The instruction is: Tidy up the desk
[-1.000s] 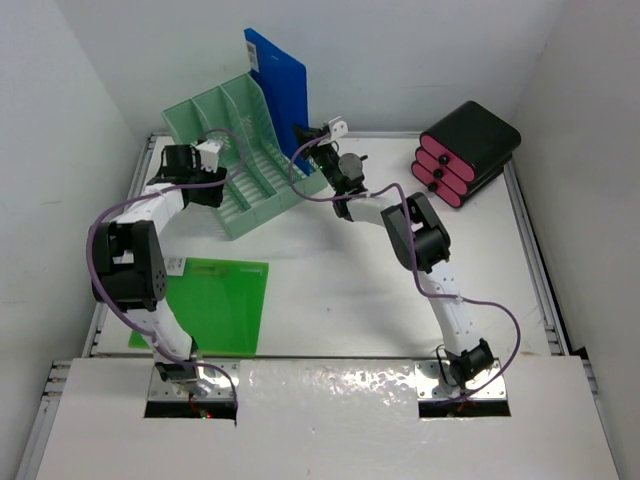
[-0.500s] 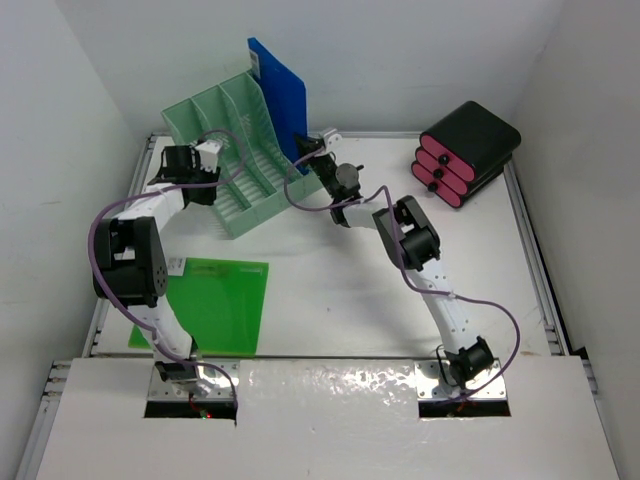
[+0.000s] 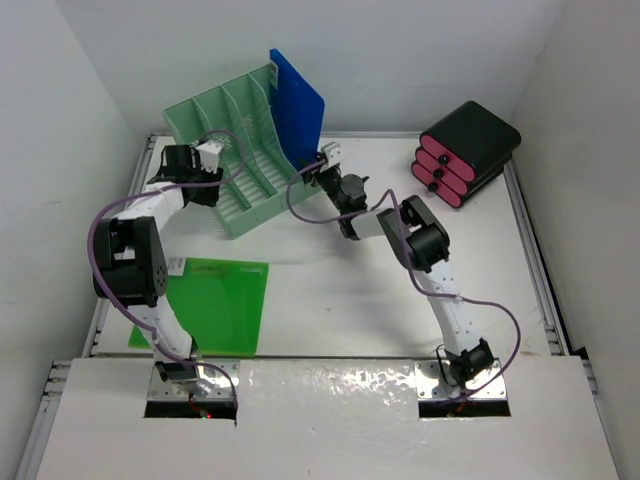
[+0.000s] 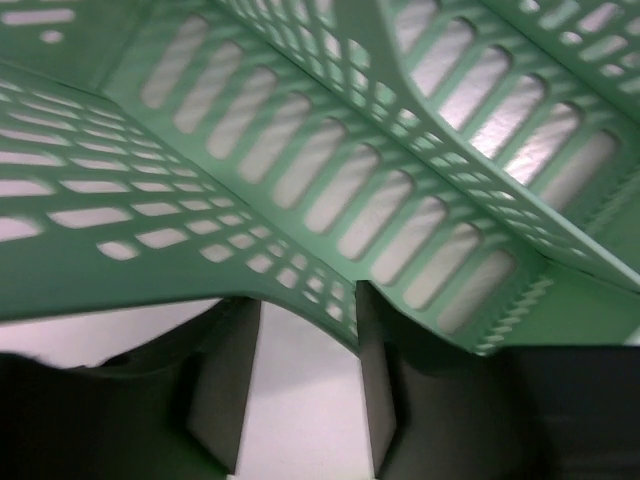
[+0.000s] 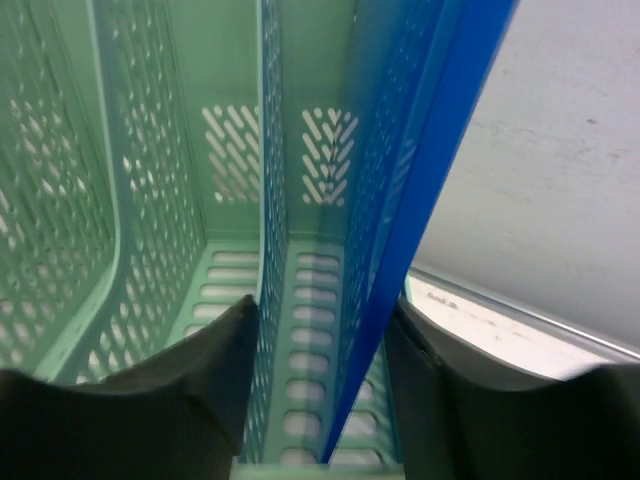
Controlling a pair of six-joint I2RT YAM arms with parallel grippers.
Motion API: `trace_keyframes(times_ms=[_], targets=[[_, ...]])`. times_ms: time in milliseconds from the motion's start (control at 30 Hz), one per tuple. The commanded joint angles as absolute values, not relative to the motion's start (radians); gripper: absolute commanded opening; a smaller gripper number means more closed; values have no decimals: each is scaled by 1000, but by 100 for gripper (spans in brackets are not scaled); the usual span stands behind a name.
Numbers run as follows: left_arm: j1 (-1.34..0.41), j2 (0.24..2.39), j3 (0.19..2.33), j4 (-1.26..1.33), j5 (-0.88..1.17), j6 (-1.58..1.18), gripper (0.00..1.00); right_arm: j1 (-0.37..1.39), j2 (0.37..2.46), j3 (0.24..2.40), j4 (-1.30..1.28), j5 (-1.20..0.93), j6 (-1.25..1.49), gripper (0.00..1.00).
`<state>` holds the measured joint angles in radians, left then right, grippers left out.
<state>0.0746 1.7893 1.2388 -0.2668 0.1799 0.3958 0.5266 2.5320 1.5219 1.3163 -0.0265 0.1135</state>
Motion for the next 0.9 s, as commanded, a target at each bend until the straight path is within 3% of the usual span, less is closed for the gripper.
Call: trace_keyframes(times_ms=[0,67,100,167,200,300,433,633,867], targets=[[78,1740,1299,-330,270,411,42,528,2343,1452,1347,-54,94,54],[78,1709,1316,-365,285,402,49,528,2277,1422,1264,-72,80,65],[77,1698,1333,-374,290,397,59,528,2216,1411,1229,-77,80,73],[78,1669,1357,-397,302,382,66,528,2159,1401,1091,-93,74,79],[78,1661,1370,-414,304,377,70,528,2105,1396,1001,-107,69,89],[77,1635,1408,-455,314,362,74,529,2013,1332,843,-112,71,99],[80,1527,1413,-512,319,354,74,544,1791,1140,709,-46,148,99],[86,1289,1281,-561,238,388,78,662,1672,924,552,-44,300,95],[86,1203,1151,-611,170,405,78,807,1804,847,805,-175,601,72]])
